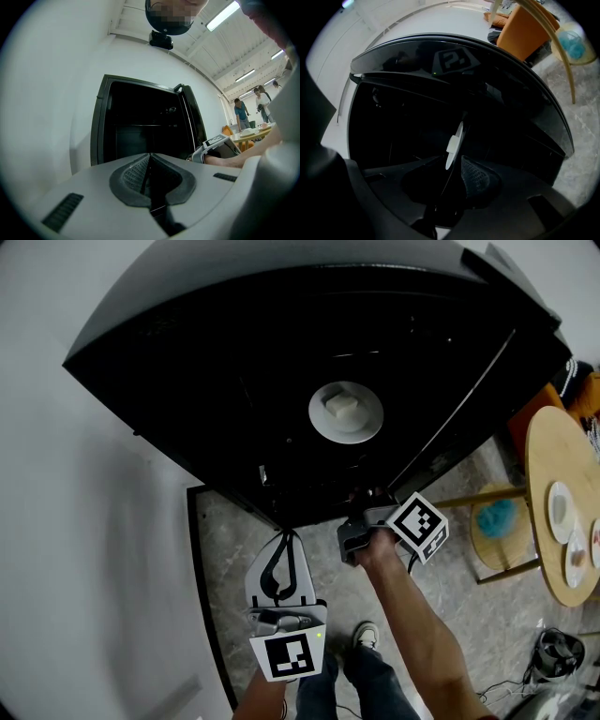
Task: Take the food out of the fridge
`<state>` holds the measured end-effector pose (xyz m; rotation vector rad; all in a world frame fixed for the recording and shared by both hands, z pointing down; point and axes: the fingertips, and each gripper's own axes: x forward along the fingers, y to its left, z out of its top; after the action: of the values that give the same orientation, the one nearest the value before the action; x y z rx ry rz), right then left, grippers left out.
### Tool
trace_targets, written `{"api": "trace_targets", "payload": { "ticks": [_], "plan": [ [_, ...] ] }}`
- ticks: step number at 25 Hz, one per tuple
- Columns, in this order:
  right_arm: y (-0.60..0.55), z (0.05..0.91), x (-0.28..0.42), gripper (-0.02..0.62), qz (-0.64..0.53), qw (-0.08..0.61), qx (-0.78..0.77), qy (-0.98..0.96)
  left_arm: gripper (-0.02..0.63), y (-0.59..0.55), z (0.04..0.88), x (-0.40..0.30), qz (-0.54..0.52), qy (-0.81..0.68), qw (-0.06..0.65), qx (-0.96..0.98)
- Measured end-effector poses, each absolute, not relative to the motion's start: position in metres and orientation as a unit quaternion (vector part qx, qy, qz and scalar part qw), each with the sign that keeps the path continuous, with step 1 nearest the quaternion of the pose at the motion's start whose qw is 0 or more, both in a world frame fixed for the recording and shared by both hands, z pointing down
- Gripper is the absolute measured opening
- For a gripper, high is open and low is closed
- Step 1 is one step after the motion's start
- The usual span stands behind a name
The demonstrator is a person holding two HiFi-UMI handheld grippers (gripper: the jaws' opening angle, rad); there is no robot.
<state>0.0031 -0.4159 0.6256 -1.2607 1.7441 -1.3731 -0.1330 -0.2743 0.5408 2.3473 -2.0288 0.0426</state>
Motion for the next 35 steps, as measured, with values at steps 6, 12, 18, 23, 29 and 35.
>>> {"api": "trace_targets", "payload": {
  "ticks": [6,12,18,23,29,35],
  "plan": [
    [-0.425,0.624,0.003,0.106,-0.525,0.305,-0.467,0.644,0.014,-0.275,0.541,-0.134,0.016,-0.653,0.021,0.757],
    [-0.435,0.625,0.003,0.106,-0.536,0.324,-0.465,0.626,0.014,-0.276,0.541,-0.137,0.015,-0.653,0.02,0.757],
    [-0.444,0.627,0.001,0.107,-0.547,0.335,-0.464,0.611,0.014,-0.276,0.542,-0.137,0.017,-0.651,0.022,0.759],
    [-0.45,0.628,0.002,0.107,-0.549,0.338,-0.466,0.606,0.014,-0.278,0.543,-0.14,0.017,-0.652,0.022,0.757],
    [-0.455,0.629,-0.001,0.107,-0.553,0.338,-0.464,0.604,0.014,-0.279,0.546,-0.143,0.018,-0.653,0.024,0.757],
    [-0.462,0.63,-0.002,0.107,-0.559,0.345,-0.462,0.596,0.014,-0.279,0.549,-0.145,0.019,-0.654,0.027,0.755]
  ]
}}
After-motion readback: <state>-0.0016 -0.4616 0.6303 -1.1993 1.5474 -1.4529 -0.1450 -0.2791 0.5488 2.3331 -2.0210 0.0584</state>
